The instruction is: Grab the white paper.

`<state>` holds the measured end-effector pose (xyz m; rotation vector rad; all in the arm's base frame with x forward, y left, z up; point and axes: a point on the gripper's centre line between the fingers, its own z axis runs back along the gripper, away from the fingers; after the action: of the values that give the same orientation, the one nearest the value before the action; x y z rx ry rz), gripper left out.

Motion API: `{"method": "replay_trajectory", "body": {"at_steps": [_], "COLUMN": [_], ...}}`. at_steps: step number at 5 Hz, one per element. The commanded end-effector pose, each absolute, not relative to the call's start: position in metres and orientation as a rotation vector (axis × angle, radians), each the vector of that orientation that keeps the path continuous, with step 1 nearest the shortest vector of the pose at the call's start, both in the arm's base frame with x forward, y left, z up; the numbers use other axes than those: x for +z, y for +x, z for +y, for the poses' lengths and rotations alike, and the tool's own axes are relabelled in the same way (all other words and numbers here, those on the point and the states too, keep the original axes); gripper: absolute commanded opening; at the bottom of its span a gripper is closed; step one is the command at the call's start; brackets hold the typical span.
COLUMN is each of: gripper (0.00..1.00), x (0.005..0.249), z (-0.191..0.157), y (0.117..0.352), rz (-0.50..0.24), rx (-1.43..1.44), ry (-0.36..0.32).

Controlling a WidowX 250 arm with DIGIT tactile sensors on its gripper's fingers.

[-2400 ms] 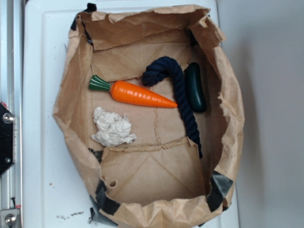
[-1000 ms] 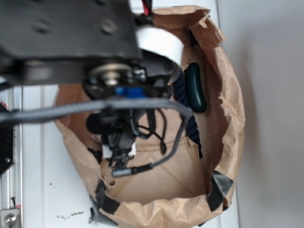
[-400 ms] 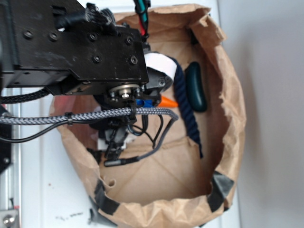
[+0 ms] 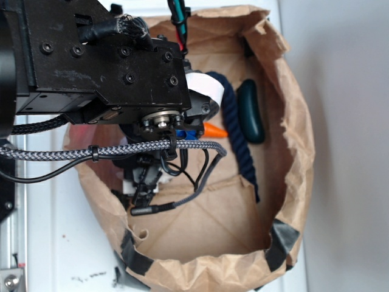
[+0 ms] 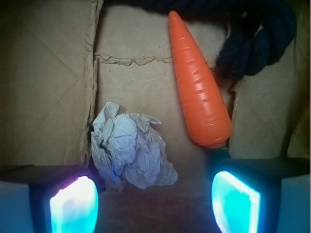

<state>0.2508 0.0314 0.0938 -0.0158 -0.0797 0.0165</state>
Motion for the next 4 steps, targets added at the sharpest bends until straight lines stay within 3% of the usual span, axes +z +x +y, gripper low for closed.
{"method": "replay_trajectory", "body": {"at_steps": [1,3,4], "gripper": [1.0,1.0,1.0], "x": [0.1,0.076,0.066], "z": [0.027,0.025,0.024], "y": [0.242,0.241,0.253], "rz": [-0.145,-0.196,-0.2], "rx": [-0.095,-0.11,-0.098], "ry": [-0.022,0.009,0.033]}}
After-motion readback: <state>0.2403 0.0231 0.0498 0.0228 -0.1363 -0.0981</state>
